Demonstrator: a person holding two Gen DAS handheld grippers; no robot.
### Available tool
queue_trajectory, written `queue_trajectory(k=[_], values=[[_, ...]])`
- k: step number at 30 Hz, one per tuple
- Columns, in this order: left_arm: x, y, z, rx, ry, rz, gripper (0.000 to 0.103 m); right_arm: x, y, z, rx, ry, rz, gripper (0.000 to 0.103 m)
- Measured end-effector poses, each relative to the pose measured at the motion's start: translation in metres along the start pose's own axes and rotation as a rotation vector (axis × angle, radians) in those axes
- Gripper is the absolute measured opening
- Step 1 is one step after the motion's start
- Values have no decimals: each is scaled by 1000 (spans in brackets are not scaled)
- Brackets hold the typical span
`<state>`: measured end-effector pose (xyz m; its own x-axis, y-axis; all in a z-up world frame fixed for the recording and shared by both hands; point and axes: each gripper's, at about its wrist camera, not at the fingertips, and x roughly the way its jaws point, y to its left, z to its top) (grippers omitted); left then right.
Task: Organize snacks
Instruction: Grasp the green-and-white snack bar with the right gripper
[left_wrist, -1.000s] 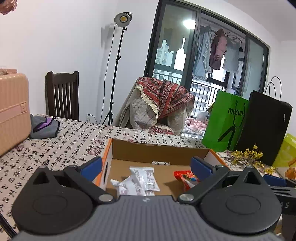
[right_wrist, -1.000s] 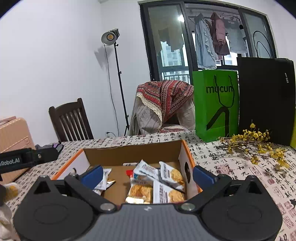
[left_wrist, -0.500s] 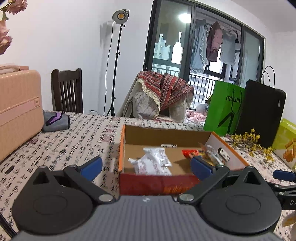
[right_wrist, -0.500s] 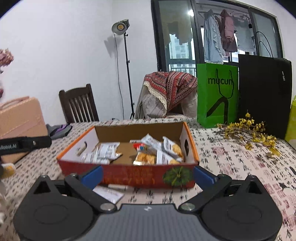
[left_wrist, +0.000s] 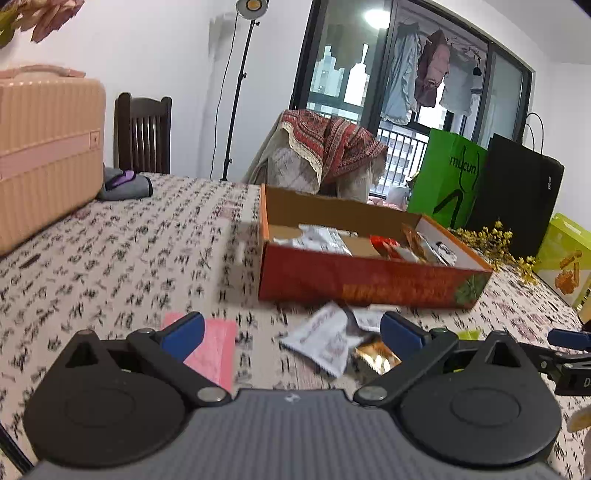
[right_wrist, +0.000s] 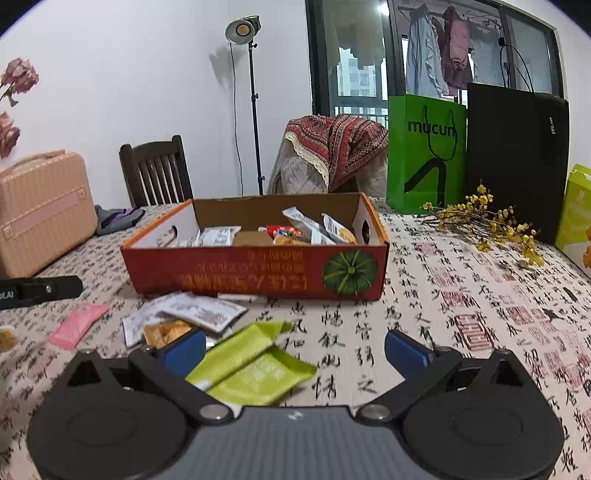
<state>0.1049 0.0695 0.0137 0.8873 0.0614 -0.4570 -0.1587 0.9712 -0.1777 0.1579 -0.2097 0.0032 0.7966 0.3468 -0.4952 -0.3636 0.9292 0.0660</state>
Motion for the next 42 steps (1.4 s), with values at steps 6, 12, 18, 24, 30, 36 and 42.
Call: queue_trajectory(k=[6, 12, 18, 24, 30, 36, 42], values=[[-10, -4, -18, 18, 3, -31, 103, -5, 11, -10, -22, 17, 39, 103], [-9, -4, -23, 20, 26, -39, 103, 6, 29, -20, -78, 80, 5, 103], [-11, -1, -28, 8, 31, -47, 103, 20, 34, -23, -67, 123, -33, 103], [-12, 1, -31, -4, 37, -61, 103, 37, 50, -16, -88, 162, -33, 103], [-12, 2, -33, -6, 42, -67, 103, 47, 54, -25, -92, 200, -40, 102], [-5, 1, -35, -12, 62, -71, 103, 35, 41, -29, -110, 180, -47, 88], [-3, -5, -36, -3, 69, -79, 103, 28, 13, -28, -84, 170, -68, 56]])
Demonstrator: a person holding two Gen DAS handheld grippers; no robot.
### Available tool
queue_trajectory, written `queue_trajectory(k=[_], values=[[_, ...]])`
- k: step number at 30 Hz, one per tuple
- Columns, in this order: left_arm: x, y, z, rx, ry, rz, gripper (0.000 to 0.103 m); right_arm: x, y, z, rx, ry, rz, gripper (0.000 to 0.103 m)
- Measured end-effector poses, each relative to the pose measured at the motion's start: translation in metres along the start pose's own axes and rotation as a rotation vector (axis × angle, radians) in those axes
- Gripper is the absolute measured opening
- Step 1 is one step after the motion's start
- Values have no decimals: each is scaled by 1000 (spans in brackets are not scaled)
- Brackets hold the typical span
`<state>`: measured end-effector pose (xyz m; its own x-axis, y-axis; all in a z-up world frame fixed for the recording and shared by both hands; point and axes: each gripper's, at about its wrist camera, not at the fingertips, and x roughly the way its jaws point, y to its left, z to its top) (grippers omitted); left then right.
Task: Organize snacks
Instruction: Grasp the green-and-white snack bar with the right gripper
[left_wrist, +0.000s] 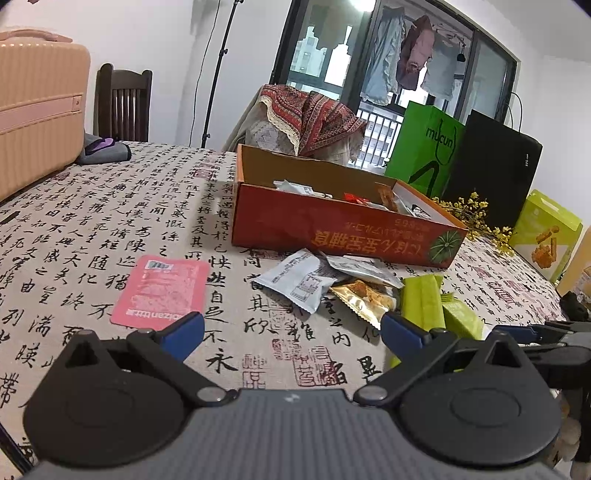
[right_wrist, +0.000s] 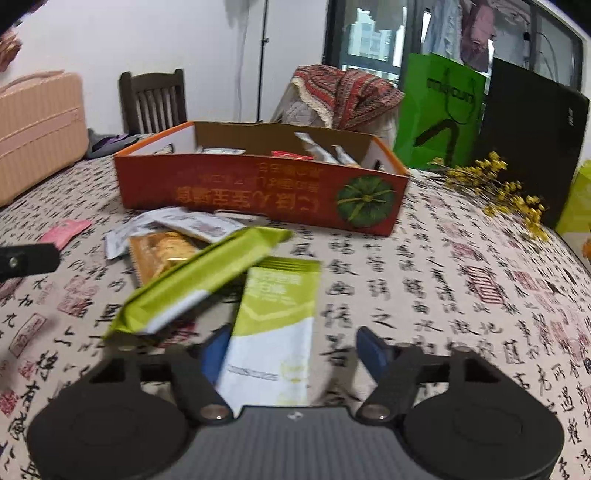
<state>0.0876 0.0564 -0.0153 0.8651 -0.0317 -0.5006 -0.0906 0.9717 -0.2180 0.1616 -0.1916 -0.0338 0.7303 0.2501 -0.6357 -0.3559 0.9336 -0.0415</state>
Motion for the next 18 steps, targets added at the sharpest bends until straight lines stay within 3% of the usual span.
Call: queue_trajectory(k=[1, 7, 18], values=[[0, -1, 0, 1, 1, 0, 103, 0, -4, 0, 7, -1, 5, 49], [0, -3, -1, 3, 2, 2, 103, 1, -12, -2, 23, -15, 47, 38], [3, -8, 6, 20, 5, 14, 103, -16, -24, -1, 71, -102, -17, 36]])
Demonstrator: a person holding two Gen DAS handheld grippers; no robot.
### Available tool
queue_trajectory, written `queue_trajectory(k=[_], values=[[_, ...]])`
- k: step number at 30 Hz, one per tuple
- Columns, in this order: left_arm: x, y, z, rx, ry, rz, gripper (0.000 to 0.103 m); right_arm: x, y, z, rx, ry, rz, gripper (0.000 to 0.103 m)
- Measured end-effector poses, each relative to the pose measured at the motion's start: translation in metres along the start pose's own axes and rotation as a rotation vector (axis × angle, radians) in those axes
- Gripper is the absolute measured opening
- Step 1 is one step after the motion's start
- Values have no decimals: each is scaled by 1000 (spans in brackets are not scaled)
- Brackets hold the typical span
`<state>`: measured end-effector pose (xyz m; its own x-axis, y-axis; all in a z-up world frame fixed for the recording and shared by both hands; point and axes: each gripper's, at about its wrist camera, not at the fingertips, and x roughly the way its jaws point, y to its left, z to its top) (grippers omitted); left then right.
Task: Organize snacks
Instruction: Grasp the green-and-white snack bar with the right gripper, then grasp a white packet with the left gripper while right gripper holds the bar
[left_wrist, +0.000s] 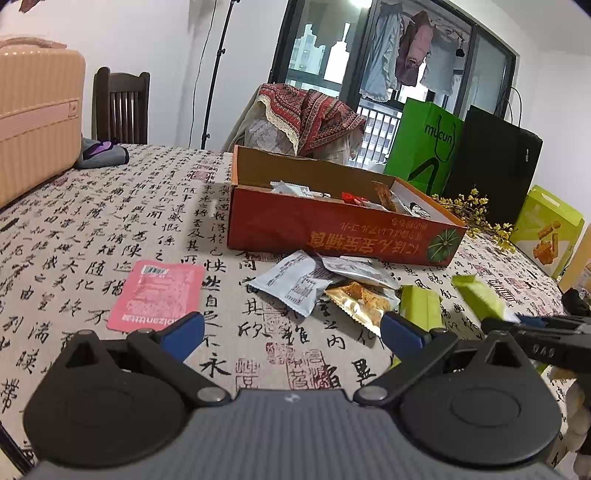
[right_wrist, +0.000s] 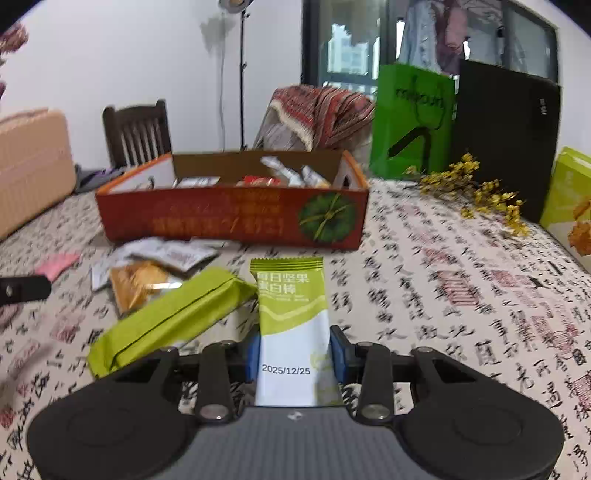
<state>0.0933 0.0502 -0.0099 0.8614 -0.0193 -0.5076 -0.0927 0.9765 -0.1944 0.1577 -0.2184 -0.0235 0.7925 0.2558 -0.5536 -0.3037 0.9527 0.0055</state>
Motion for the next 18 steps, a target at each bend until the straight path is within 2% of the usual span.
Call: queue_trajectory(k=[9, 18], values=[[9, -11, 21, 57, -1, 25, 103, -5, -17, 8, 42, -59, -26, 36], [45, -24, 49, 188, 18, 83, 103, -5, -24, 10, 63, -74, -38, 36]])
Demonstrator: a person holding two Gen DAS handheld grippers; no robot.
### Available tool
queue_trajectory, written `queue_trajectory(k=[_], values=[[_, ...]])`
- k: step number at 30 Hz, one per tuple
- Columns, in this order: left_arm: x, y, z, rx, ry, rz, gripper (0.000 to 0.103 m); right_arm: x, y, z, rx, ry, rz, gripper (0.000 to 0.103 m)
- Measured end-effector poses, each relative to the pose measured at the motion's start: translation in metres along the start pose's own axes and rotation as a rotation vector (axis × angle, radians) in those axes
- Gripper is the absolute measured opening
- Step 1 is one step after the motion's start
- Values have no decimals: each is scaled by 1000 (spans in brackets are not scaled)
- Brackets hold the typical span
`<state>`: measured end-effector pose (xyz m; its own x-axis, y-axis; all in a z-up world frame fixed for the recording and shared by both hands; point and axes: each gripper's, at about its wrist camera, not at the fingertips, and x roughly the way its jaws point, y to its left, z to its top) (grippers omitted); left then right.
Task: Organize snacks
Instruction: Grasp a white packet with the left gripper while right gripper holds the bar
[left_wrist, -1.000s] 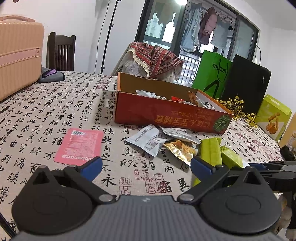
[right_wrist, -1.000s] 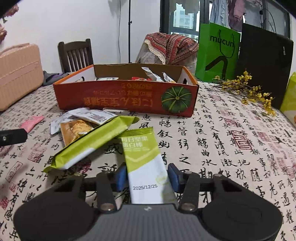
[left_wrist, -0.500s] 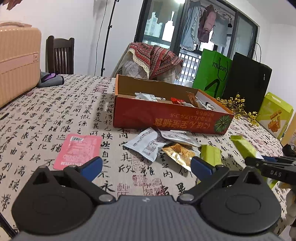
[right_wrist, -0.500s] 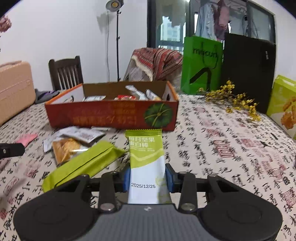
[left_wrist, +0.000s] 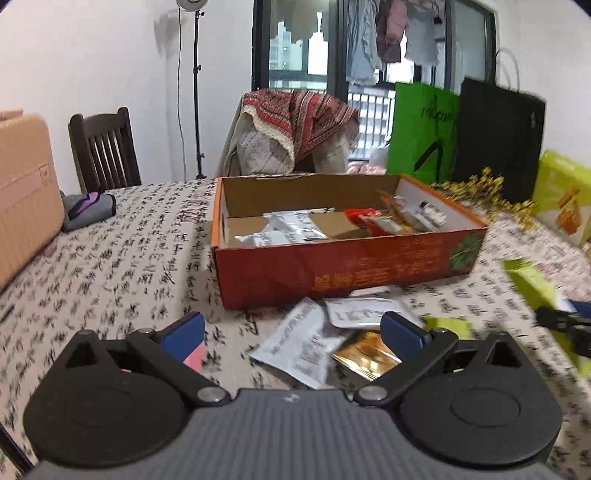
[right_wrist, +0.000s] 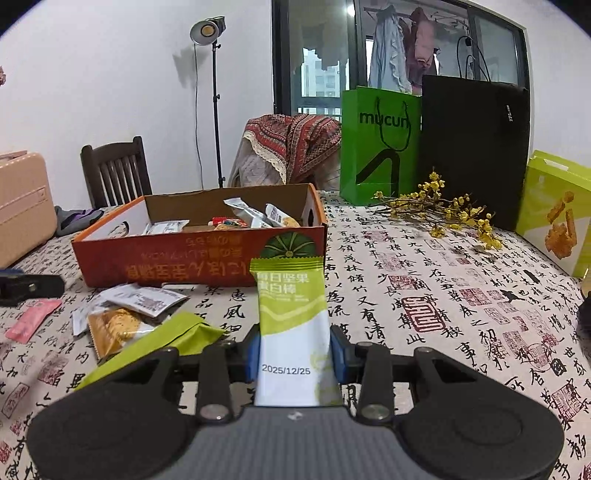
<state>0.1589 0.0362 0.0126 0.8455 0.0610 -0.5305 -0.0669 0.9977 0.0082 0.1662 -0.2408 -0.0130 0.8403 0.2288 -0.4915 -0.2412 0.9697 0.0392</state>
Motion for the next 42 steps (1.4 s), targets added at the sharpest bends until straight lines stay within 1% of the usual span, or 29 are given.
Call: queue_trajectory(k=[3, 9, 13, 16, 22, 25, 27, 28, 30, 32, 35, 36, 39, 42], values=[[29, 1, 3, 32, 86, 36, 103, -1, 0, 0, 5, -2, -2, 36], [60, 5, -3, 47, 152, 2, 103, -1, -2, -1, 9, -2, -5, 36], [69, 2, -8, 59, 164, -2, 103, 1, -1, -2, 11, 5, -5, 37], [75, 2, -11, 66, 159, -7, 103, 2, 0, -2, 8, 7, 2, 37], [77, 5, -11, 47, 163, -39, 102, 7, 2, -3, 9, 18, 4, 37], [76, 5, -11, 46, 159, -49, 97, 9, 1, -4, 13, 25, -1, 37], [75, 5, -11, 45, 146, -52, 86, 11, 1, -4, 14, 28, -5, 37], [73, 5, -11, 46, 138, -56, 82, 12, 1, -4, 16, 31, -7, 37], [71, 4, -11, 49, 125, -64, 65, 14, 1, -4, 19, 35, -10, 37], [70, 4, -11, 49, 118, -69, 57, 15, 2, -4, 19, 38, -12, 37], [68, 5, -11, 44, 113, -75, 54, 16, 3, -5, 17, 41, -13, 37], [67, 6, -11, 41, 111, -79, 51, 16, 3, -5, 16, 42, -14, 37], [64, 7, -12, 38, 105, -97, 49, 17, 4, -5, 17, 46, -17, 37], [60, 6, -12, 43, 87, -91, 48, 18, 4, -5, 19, 50, -18, 37]])
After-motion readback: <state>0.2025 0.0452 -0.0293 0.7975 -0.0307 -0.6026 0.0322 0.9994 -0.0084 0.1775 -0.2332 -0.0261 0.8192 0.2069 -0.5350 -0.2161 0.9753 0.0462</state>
